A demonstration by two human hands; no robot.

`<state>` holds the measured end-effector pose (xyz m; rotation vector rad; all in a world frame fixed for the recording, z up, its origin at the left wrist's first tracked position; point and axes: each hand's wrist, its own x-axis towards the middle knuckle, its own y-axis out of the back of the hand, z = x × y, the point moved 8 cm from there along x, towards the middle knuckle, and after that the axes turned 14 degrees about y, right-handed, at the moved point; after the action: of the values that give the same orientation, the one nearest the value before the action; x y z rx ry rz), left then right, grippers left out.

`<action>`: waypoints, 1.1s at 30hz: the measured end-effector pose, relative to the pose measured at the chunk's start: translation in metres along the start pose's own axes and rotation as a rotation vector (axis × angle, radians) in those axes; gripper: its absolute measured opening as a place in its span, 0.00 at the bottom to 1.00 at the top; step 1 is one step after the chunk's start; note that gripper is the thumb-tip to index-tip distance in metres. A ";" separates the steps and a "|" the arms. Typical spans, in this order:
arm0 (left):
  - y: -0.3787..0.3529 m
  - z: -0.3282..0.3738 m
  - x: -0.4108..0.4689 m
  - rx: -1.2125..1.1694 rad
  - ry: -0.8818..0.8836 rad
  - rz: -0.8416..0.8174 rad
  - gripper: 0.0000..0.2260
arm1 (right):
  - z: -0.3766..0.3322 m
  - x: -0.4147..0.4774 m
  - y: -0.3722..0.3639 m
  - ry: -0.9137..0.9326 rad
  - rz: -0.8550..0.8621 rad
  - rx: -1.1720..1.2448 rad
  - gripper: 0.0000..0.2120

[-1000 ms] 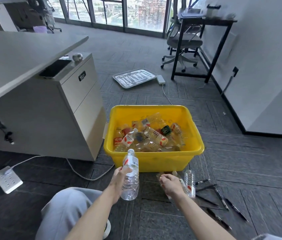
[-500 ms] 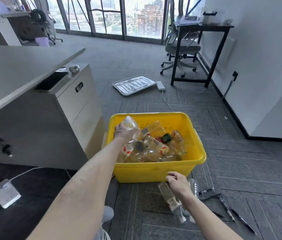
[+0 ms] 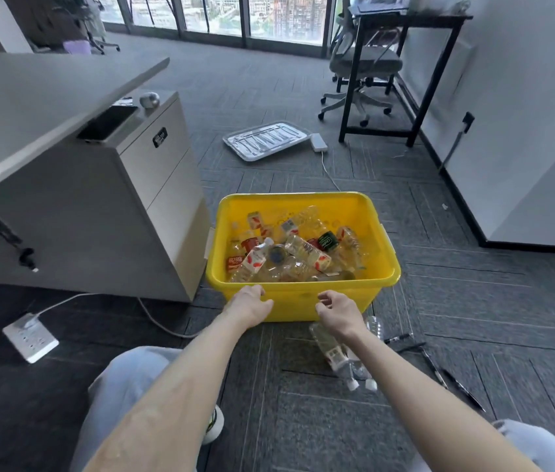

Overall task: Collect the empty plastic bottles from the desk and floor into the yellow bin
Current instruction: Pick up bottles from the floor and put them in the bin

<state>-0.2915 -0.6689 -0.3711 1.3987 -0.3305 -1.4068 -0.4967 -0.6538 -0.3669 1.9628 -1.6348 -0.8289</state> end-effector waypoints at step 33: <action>-0.267 0.039 0.087 0.287 -0.016 -0.410 0.18 | 0.283 0.009 -0.056 -0.281 -0.200 -0.313 0.24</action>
<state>-0.4265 -0.6523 -0.6196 1.7613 -0.2722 -1.7549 -0.6533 -0.6419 -0.6089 1.8670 -1.3602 -1.4013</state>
